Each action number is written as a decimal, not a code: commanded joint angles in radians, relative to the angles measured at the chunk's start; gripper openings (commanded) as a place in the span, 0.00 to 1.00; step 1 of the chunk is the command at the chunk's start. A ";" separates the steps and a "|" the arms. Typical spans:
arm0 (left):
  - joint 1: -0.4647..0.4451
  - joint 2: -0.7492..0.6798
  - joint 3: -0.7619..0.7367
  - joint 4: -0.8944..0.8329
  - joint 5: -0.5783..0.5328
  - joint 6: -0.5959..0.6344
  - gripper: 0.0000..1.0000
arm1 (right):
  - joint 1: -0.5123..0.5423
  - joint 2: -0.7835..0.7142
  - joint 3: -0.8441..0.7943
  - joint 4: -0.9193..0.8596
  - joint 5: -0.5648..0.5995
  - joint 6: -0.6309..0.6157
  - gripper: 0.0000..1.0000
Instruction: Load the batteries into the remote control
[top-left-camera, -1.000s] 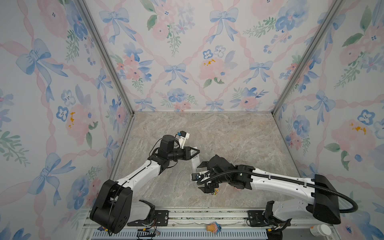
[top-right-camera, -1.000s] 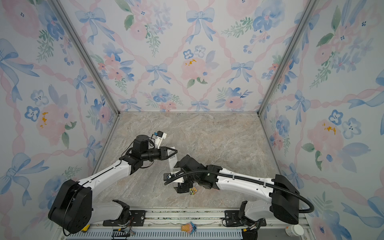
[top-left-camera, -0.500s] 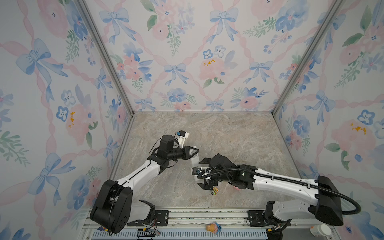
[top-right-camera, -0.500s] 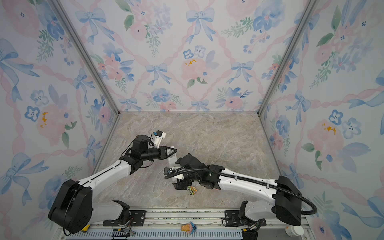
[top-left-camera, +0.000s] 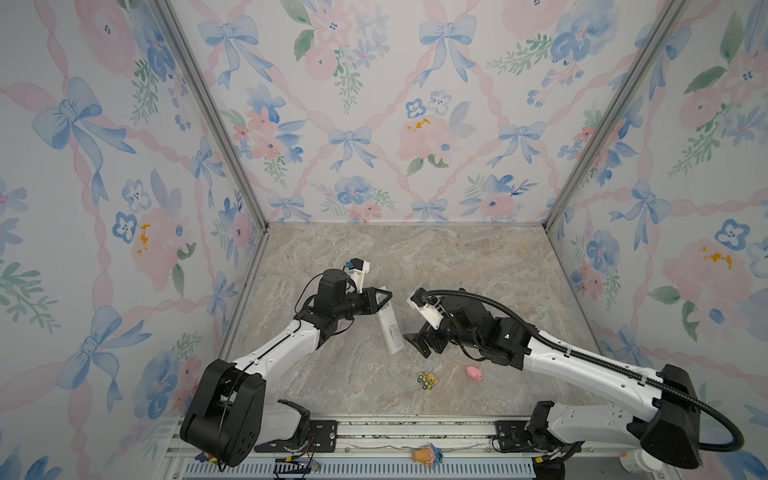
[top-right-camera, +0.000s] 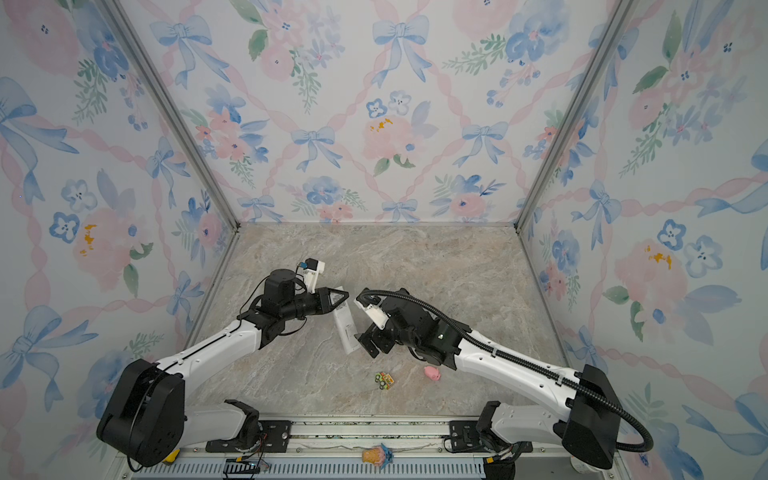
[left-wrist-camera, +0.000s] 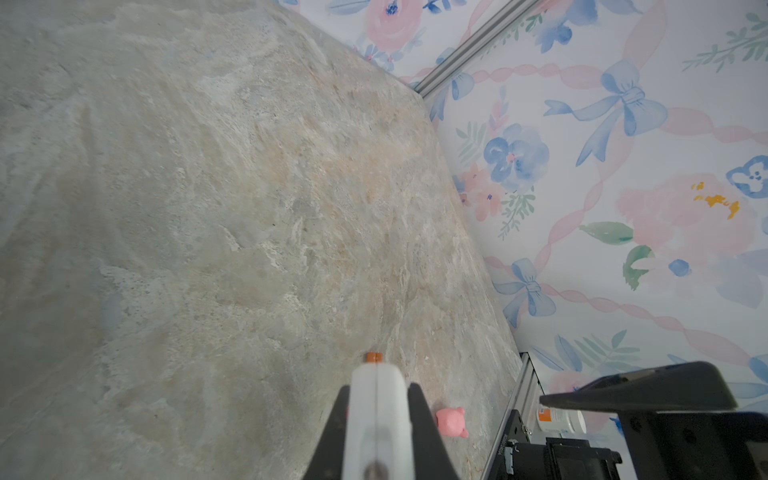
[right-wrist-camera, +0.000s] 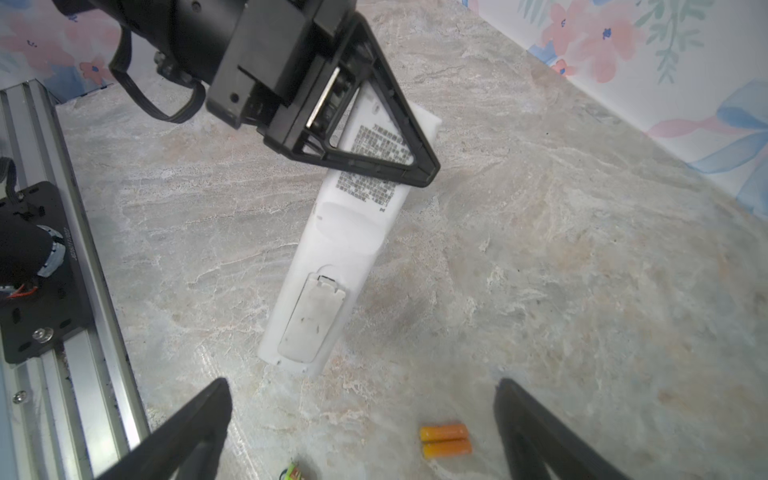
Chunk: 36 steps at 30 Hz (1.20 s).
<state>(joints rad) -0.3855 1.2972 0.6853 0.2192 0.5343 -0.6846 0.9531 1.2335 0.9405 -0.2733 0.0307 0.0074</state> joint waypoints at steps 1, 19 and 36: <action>0.006 -0.010 -0.008 0.048 -0.050 -0.030 0.00 | -0.023 0.029 0.002 -0.002 -0.038 0.124 0.99; -0.023 -0.032 -0.061 0.107 -0.158 -0.078 0.00 | -0.064 0.241 0.030 0.210 -0.170 0.271 0.91; -0.032 -0.017 -0.061 0.109 -0.165 -0.075 0.00 | -0.069 0.336 0.050 0.285 -0.233 0.297 0.66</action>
<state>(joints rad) -0.4122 1.2781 0.6357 0.2913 0.3737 -0.7540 0.8909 1.5547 0.9577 -0.0128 -0.1864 0.2981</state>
